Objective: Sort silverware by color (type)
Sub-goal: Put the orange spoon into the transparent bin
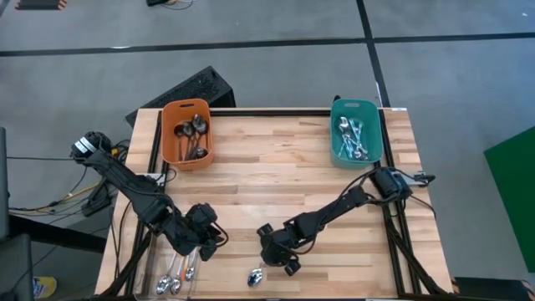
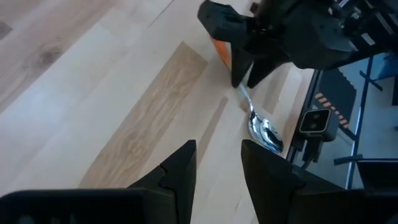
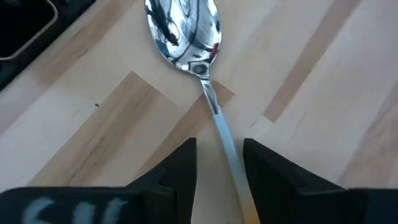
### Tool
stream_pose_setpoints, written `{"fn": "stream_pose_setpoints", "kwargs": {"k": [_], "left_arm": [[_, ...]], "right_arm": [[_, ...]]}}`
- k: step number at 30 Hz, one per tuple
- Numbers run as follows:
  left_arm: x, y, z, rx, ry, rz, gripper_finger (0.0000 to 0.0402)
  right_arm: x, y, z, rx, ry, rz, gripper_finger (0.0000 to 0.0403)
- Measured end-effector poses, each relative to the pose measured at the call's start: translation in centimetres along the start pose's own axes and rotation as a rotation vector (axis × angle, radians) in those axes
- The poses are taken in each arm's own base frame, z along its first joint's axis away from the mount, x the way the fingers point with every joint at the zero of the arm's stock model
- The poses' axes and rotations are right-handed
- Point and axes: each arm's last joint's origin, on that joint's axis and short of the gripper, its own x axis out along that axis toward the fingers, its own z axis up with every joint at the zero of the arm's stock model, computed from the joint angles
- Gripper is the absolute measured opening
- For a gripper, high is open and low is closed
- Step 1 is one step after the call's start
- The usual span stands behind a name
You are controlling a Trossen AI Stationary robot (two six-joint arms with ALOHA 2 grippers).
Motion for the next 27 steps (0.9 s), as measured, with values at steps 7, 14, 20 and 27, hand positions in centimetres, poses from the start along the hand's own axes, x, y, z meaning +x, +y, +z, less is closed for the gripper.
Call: {"fn": "stream_pose_setpoints", "kwargs": {"k": [7, 14, 20, 27], "left_arm": [[0.1, 0.1, 0.2, -0.002, -0.02, 0.011, 0.0114], [0.3, 0.4, 0.8, -0.014, -0.045, 0.04, 0.0114], [0.4, 0.5, 1.1, -0.047, -0.02, 0.028, 0.0114], [-1.4, 0.5, 2.1, -0.014, -0.142, -0.012, 0.0114]], "right_arm": [[-0.2, -0.4, -0.7, 0.022, 0.068, -0.027, 0.0116], [-0.4, -1.1, -0.9, 0.147, 0.078, -0.04, 0.0022], [-1.5, -2.0, -0.7, 0.385, 0.061, -0.021, 0.0015], [-5.7, -4.2, 0.5, 0.498, -0.011, -0.074, 0.0005]]}}
